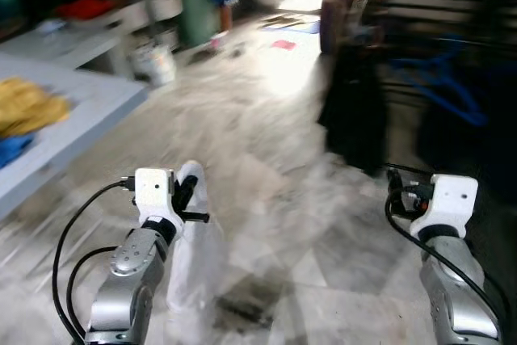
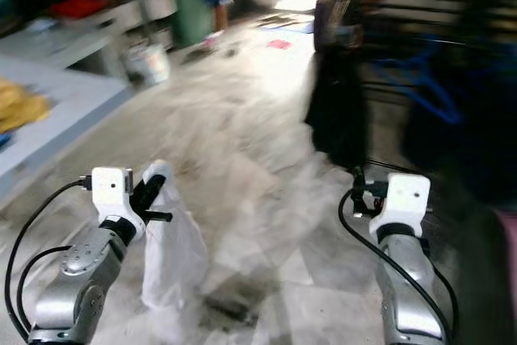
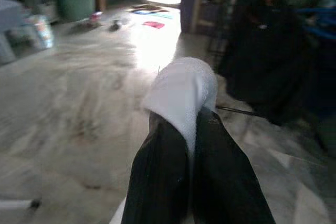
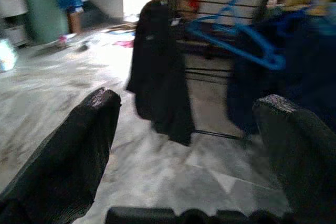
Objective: Hang hanger
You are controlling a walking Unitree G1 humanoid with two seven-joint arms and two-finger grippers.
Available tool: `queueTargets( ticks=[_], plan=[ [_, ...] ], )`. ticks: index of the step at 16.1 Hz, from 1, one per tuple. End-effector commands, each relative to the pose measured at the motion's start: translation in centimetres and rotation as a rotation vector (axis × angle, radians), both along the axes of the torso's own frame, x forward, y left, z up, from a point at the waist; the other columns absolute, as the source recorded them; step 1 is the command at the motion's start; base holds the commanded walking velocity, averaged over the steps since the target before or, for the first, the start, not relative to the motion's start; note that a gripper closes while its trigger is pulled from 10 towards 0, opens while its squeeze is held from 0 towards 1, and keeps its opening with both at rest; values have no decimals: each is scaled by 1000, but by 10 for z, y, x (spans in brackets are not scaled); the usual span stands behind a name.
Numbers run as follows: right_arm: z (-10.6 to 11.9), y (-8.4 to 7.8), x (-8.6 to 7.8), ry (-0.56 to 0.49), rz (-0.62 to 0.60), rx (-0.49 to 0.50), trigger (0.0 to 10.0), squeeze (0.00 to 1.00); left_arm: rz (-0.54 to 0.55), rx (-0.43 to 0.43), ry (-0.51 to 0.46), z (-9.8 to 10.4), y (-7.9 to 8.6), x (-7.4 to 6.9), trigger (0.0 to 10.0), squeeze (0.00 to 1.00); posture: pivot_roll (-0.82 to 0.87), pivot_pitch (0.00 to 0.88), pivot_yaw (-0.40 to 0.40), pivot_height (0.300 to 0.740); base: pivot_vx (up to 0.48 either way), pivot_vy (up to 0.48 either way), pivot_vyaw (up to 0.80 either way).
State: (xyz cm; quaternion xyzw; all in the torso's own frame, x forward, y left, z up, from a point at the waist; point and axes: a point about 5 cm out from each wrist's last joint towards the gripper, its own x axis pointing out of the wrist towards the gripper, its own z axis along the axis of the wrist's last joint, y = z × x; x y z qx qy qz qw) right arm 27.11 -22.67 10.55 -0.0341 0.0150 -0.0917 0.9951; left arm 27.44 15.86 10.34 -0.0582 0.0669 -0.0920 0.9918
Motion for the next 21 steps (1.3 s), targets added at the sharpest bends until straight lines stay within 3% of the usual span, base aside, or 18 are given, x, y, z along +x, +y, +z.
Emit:
queueTargets(
  ticks=[1,15,17,21],
  plan=[
    [2,7,3,-10,22,7,10000,0,23,23,-23,5,9,2,10000,0,-10,20,30,740,0,379,-800],
    [4,11,7,-14,28,12,10000,0,21,24,-22,5,4,5,10000,0,-15,28,32,740,0,448,-764],
    [2,12,7,-3,43,7,10000,0,34,41,-40,5,4,3,10000,0,-13,27,27,740,0,0,0],
    [-1,26,15,29,146,-2,10000,0,99,29,-43,1,3,-5,10000,0,28,16,-62,740,0,0,0]
  ],
)
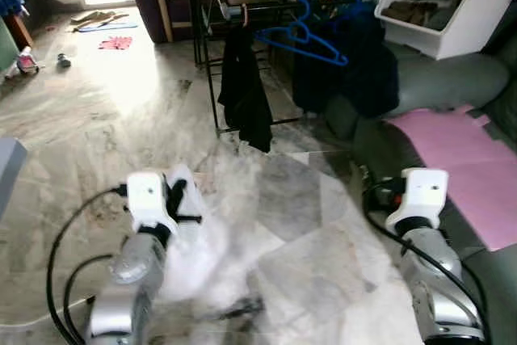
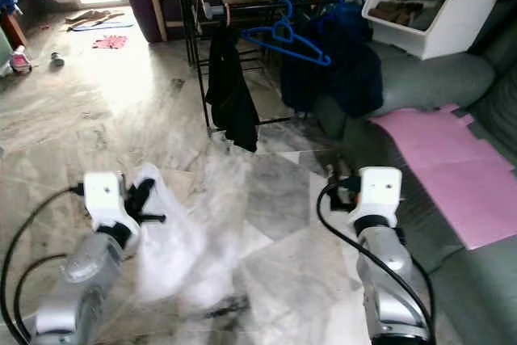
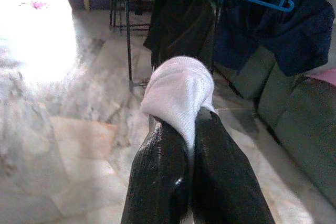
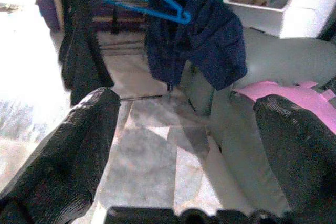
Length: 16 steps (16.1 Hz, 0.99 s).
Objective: Hang hanger
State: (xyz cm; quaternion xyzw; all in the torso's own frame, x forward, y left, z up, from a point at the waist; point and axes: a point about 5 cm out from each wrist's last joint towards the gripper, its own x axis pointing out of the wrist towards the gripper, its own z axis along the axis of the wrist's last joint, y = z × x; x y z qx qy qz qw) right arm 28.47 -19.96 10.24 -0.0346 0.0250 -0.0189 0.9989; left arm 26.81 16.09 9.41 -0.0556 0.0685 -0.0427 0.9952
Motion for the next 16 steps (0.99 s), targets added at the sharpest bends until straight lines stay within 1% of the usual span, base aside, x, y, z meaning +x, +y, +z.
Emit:
queueTargets(
  ticks=[1,3,5,6,9,12,13,16],
  plan=[
    [2,3,5,5,33,-14,10000,0,28,16,-52,9,3,-1,10000,0,43,16,-84,740,0,0,0],
    [4,9,12,6,71,-17,10000,0,62,13,-56,9,6,-5,10000,0,62,17,-113,740,0,0,0],
    [6,14,19,7,98,-18,10000,0,86,6,-57,7,8,-9,10000,0,62,17,-113,740,0,0,0],
    [6,16,20,4,104,-17,10000,0,86,11,-61,8,7,-11,10000,0,79,21,-130,740,0,0,0],
    [6,16,18,-9,94,-12,10000,0,66,45,-88,12,8,-10,10000,0,68,28,-104,740,0,0,0],
    [4,20,14,-23,88,-17,10000,0,26,44,-113,19,9,-3,10000,0,43,34,-64,740,0,0,0],
    [4,22,12,-30,87,-11,10000,0,4,38,-121,20,8,2,10000,0,25,32,-44,740,0,0,0],
    [3,24,5,-40,80,-18,10000,0,-57,36,-137,24,0,14,10000,0,-6,28,-15,740,275,0,0]
  ],
)
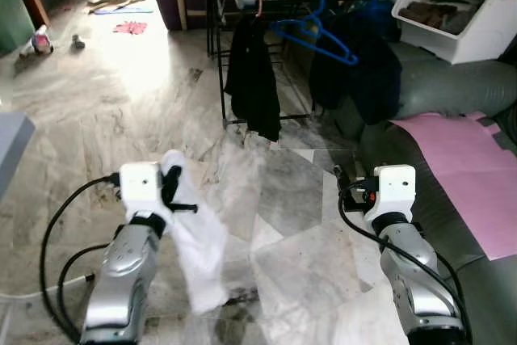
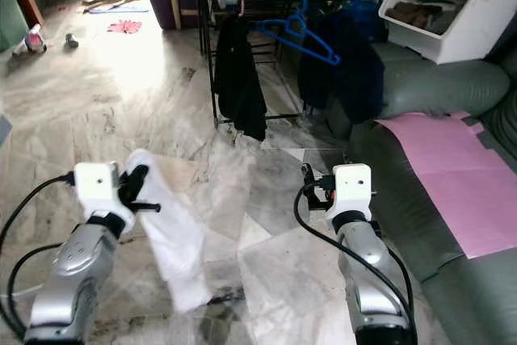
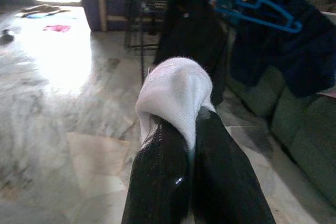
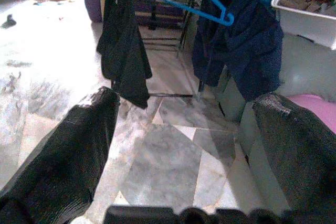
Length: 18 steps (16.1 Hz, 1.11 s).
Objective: Hang hanger
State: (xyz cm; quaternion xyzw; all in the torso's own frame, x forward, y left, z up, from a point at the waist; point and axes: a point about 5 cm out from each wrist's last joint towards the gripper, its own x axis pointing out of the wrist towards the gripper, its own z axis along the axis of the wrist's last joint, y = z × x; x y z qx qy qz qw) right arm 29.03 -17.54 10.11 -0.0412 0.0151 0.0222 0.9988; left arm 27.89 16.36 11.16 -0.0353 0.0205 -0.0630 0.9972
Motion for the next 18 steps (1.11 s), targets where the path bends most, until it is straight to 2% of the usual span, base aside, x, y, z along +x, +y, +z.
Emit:
queueTargets(
  ticks=[1,3,5,7,8,9,12,15,18],
  plan=[
    [5,1,-2,-28,9,-8,10000,0,-29,1,-36,7,-4,4,10000,0,-14,27,-9,740,292,0,0],
    [9,5,-9,-56,56,37,10000,0,-48,-5,-27,3,-9,5,10000,0,-23,28,-3,740,296,0,0],
    [7,4,-10,-42,40,7,10000,0,-53,-9,-23,2,-10,4,10000,0,-25,28,-2,740,296,0,0],
    [6,8,-12,-33,75,27,10000,0,-52,-8,-17,-1,-10,3,10000,0,-21,28,-3,740,296,0,0],
    [7,13,-13,-35,115,26,10000,0,-50,-8,-16,-1,-9,2,10000,0,-19,31,-6,740,296,0,0],
    [9,19,-13,-30,159,69,10000,0,-47,-6,-15,-2,-8,2,10000,0,-12,36,-9,740,300,0,0],
    [10,22,-11,-22,176,72,10000,0,-43,-7,-15,-1,-8,1,10000,0,-11,39,-14,740,334,0,0],
    [12,23,-12,-31,211,29,10000,0,-53,-17,-15,-2,-11,1,10000,0,-23,36,-20,740,350,0,0],
    [13,22,-12,-24,210,40,10000,0,-59,-30,-18,-2,-14,4,10000,0,-30,38,-21,740,384,0,0]
  ],
)
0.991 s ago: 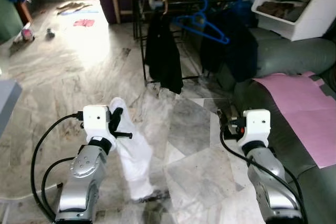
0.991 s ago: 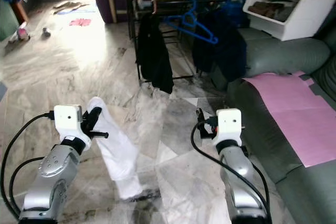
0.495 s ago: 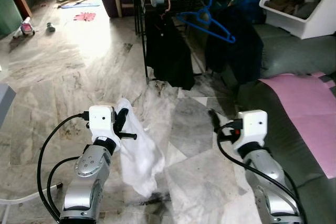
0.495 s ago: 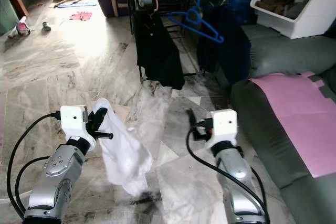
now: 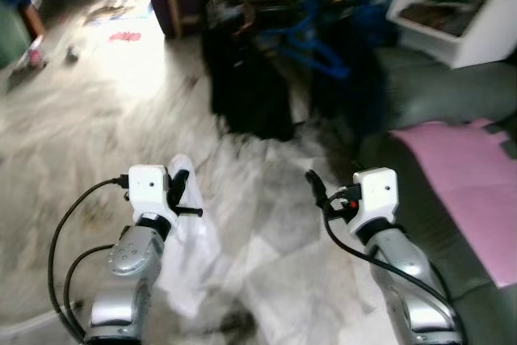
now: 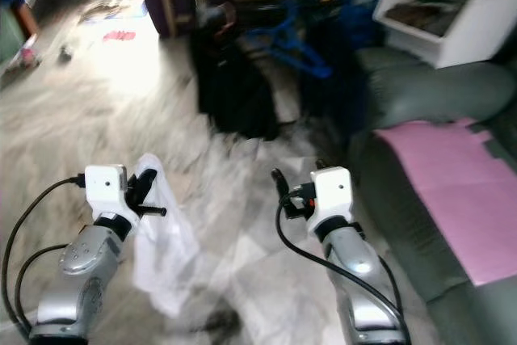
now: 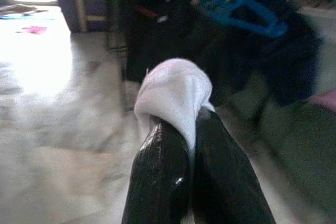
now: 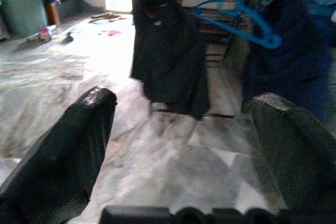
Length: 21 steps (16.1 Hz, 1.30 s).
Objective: Hang hanger
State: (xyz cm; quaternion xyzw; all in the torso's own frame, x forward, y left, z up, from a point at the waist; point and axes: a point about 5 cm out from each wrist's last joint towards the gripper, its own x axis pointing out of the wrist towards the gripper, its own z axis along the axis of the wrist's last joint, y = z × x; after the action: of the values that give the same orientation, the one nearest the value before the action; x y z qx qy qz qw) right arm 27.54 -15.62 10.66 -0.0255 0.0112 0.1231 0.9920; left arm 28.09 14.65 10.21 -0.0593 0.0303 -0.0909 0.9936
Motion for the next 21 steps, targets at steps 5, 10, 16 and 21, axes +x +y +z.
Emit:
queueTargets(
  ticks=[5,10,16,21],
  plan=[
    [8,4,0,-23,21,26,10000,0,-20,1,-42,8,-1,3,10000,0,-39,45,-17,740,390,0,0],
    [7,8,-3,-24,39,30,10000,0,-30,-7,-45,10,-3,5,10000,0,-38,49,-8,740,409,49,0],
    [5,9,-5,-23,36,20,10000,0,-55,11,-46,10,-8,6,10000,0,-41,51,0,740,406,255,0],
    [4,7,-2,-21,5,-7,10000,0,-62,24,-44,10,-10,7,10000,0,-38,50,1,740,466,0,0]
  ],
)
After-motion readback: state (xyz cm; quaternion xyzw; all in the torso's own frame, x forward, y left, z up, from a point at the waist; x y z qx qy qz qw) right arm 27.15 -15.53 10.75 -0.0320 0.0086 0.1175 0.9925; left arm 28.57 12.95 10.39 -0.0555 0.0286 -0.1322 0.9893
